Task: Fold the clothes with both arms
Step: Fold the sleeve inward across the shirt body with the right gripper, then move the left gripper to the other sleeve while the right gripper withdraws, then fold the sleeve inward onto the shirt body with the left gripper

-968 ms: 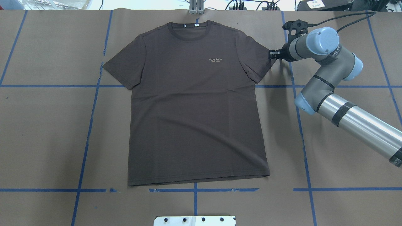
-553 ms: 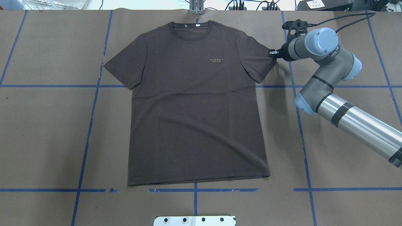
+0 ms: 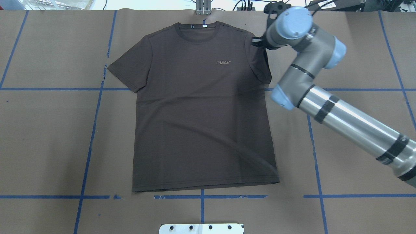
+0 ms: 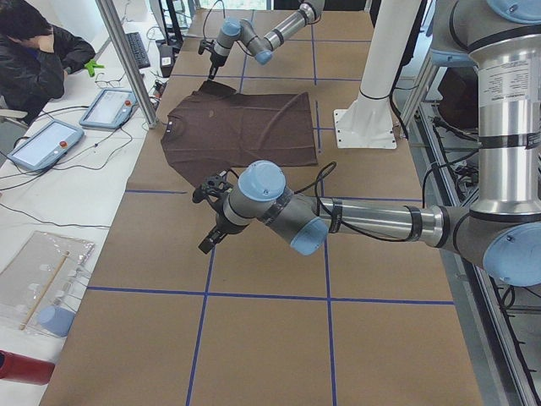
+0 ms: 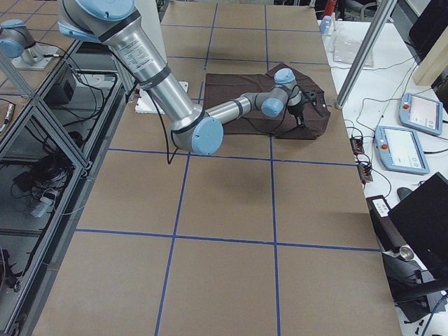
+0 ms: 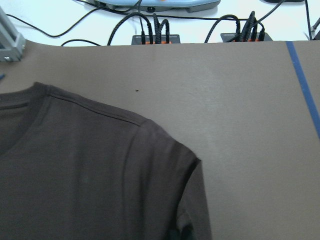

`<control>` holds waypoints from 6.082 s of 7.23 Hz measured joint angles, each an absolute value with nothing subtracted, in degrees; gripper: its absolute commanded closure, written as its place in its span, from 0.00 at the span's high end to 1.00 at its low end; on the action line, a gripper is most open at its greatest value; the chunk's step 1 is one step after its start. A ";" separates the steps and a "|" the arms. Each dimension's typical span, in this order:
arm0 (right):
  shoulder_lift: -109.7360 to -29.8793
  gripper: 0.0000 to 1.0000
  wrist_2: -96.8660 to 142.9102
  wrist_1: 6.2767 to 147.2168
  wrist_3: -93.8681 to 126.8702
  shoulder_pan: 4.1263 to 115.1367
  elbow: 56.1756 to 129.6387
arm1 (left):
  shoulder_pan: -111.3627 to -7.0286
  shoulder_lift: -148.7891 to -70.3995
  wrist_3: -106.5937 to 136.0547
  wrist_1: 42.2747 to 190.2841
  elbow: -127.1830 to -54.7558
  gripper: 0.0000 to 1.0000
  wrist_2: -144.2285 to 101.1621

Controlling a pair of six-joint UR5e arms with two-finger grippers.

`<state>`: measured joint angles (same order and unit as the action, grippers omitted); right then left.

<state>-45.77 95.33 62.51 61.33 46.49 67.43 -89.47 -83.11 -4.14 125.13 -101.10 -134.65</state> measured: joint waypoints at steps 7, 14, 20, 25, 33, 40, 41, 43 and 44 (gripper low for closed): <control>-38.84 1.00 84.47 64.83 66.07 38.24 65.60 | -89.47 -83.47 -2.50 126.41 -100.97 1.00 -134.71; -61.11 1.00 124.52 73.99 33.01 65.43 90.45 | -69.87 -99.82 39.31 138.48 -91.99 0.67 -122.95; -66.57 1.00 129.31 74.80 24.27 70.47 91.93 | -53.19 -116.48 63.73 145.19 -69.51 0.49 -103.48; -66.61 1.00 129.20 74.83 24.26 70.49 91.70 | -49.71 -118.98 66.11 146.51 -64.66 0.48 -100.31; -67.54 1.00 129.20 74.79 24.31 70.49 91.89 | -48.07 -118.49 65.74 146.52 -64.36 0.43 -100.19; -67.61 1.00 129.20 74.79 24.50 70.49 91.97 | -47.98 -120.92 66.97 144.08 -66.34 0.00 -100.23; -67.64 1.00 129.20 74.78 24.69 70.49 92.00 | -47.83 -123.19 69.10 141.01 -66.68 0.00 -100.21; -67.67 1.00 129.20 74.77 24.91 70.49 92.02 | -46.30 -129.45 74.63 132.63 -67.08 0.00 -100.21; -67.68 1.00 129.20 74.78 24.94 70.49 92.02 | -45.09 -132.58 77.04 128.46 -67.07 0.00 -99.98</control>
